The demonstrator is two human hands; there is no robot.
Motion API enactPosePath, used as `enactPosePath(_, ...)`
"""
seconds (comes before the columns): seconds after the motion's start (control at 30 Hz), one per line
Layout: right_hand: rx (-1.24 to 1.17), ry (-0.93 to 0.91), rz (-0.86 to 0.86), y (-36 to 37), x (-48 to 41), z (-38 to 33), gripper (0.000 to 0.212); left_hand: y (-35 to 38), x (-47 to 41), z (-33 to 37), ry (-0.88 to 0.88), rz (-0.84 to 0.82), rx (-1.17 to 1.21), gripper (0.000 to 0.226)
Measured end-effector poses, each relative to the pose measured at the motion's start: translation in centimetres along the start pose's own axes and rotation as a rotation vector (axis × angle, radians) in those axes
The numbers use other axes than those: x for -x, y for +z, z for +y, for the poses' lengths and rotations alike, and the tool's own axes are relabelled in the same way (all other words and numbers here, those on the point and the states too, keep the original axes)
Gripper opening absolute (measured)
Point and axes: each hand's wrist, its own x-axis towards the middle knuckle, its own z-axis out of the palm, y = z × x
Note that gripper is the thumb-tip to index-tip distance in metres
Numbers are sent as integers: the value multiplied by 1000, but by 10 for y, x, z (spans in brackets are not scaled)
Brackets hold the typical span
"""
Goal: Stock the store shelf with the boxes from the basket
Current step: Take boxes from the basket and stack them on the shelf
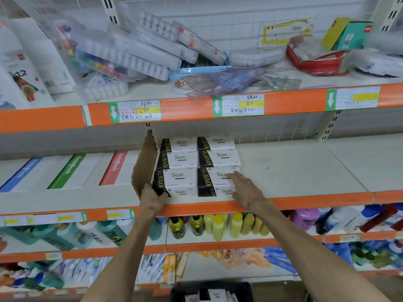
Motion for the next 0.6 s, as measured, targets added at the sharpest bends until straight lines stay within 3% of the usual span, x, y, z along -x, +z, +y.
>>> enactPosePath(0.27, 86, 45, 99, 11, 6, -2, 66, -5, 9, -9, 58, -63, 42, 44)
enactPosePath(0.43, 155, 70, 58, -1, 15, -9, 71, -16, 23, -3, 157, -107, 23, 40)
enactPosePath(0.53, 87, 27, 284, 5, 44, -5, 63, -7, 58, -15, 205, 39, 40, 58)
enactPosePath(0.6, 88, -34, 397, 17, 65, -1, 51, 6, 80, -22, 260, 39, 23, 51)
